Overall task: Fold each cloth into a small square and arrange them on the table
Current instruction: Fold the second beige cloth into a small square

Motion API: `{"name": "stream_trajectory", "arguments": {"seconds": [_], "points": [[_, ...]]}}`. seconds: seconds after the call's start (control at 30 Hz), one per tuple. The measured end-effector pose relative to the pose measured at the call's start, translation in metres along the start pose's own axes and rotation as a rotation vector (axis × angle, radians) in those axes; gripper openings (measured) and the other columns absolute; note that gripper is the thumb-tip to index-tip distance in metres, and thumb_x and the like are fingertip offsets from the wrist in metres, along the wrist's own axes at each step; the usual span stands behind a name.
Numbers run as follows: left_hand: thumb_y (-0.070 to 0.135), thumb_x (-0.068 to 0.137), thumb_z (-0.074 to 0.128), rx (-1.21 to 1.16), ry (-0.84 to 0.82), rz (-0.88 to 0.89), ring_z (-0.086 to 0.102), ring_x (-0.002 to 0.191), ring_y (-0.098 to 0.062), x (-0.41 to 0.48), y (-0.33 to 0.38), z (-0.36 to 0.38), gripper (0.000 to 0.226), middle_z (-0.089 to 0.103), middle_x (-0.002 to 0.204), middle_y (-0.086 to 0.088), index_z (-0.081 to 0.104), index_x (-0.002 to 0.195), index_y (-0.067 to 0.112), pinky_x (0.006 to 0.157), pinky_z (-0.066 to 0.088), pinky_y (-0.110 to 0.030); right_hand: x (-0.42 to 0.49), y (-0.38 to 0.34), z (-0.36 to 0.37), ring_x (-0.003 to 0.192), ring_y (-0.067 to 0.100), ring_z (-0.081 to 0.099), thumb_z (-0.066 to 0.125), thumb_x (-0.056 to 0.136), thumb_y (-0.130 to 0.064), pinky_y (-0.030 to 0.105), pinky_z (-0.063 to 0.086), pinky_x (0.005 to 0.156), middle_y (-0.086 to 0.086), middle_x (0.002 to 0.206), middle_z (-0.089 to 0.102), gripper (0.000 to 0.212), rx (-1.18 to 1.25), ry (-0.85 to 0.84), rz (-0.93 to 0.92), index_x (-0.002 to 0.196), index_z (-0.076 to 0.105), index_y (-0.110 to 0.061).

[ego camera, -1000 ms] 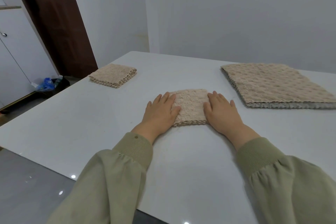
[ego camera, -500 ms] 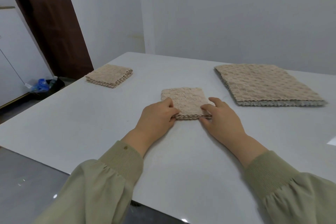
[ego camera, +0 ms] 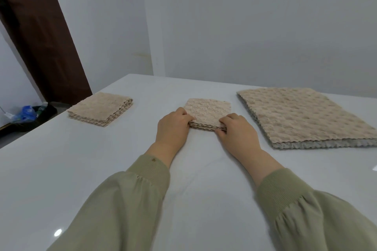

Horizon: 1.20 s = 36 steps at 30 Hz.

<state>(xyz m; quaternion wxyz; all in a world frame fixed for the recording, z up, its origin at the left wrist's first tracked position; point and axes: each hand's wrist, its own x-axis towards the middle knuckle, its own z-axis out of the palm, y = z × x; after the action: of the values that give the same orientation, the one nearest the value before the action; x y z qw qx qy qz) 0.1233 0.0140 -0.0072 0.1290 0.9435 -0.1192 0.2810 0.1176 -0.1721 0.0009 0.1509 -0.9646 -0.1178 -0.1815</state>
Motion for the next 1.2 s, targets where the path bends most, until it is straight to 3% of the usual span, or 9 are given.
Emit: {"name": "stream_trajectory", "arguments": {"seconds": [0.17,0.6,0.8,1.0,1.2], "points": [[0.010,0.089,0.051,-0.026,-0.044,-0.095,0.057,0.098,-0.021,0.045,-0.010,0.029,0.033,0.058,0.114,0.001,0.067,0.115,0.021,0.068,0.035,-0.025,0.045,0.013,0.017,0.106,0.023,0.050,0.053,0.090,-0.033,0.035,0.047,0.083,0.004,0.114,0.059,0.031,-0.005,0.005,0.034,0.111,0.062,-0.012],[0.013,0.092,0.047,-0.088,-0.117,-0.106,0.049,0.112,-0.018,0.103,-0.027,0.067,0.035,0.055,0.125,0.003,0.061,0.123,0.022,0.085,0.041,-0.029,0.102,0.033,0.039,0.110,0.025,0.048,0.051,0.091,-0.034,0.035,0.042,0.089,0.004,0.118,0.059,0.035,-0.032,0.052,0.083,0.118,0.059,-0.013],[0.012,0.093,0.042,-0.078,-0.216,-0.105,0.044,0.120,-0.023,0.082,-0.012,0.052,0.045,0.041,0.143,0.000,0.045,0.138,0.020,0.095,0.038,-0.033,0.089,0.027,0.028,0.108,0.023,0.049,0.052,0.090,-0.029,0.032,0.043,0.084,0.005,0.115,0.059,0.032,0.001,0.085,0.106,0.115,0.059,-0.011],[0.015,0.095,0.038,-0.030,-0.281,-0.124,0.042,0.122,-0.023,0.042,0.013,0.027,0.042,0.045,0.140,-0.002,0.047,0.136,0.017,0.096,0.038,-0.034,0.050,0.016,0.013,0.106,0.024,0.048,0.048,0.090,-0.024,0.034,0.043,0.085,0.007,0.116,0.058,0.029,-0.018,0.055,0.080,0.110,0.059,-0.007],[0.032,0.098,0.033,0.092,-0.319,-0.100,0.034,0.129,-0.022,-0.003,0.045,-0.001,0.042,0.043,0.141,-0.001,0.042,0.137,0.020,0.102,0.030,-0.036,-0.006,0.007,-0.008,0.109,0.025,0.048,0.049,0.090,-0.018,0.035,0.043,0.085,0.006,0.119,0.058,0.028,0.008,0.073,0.074,0.114,0.061,-0.007]]}}
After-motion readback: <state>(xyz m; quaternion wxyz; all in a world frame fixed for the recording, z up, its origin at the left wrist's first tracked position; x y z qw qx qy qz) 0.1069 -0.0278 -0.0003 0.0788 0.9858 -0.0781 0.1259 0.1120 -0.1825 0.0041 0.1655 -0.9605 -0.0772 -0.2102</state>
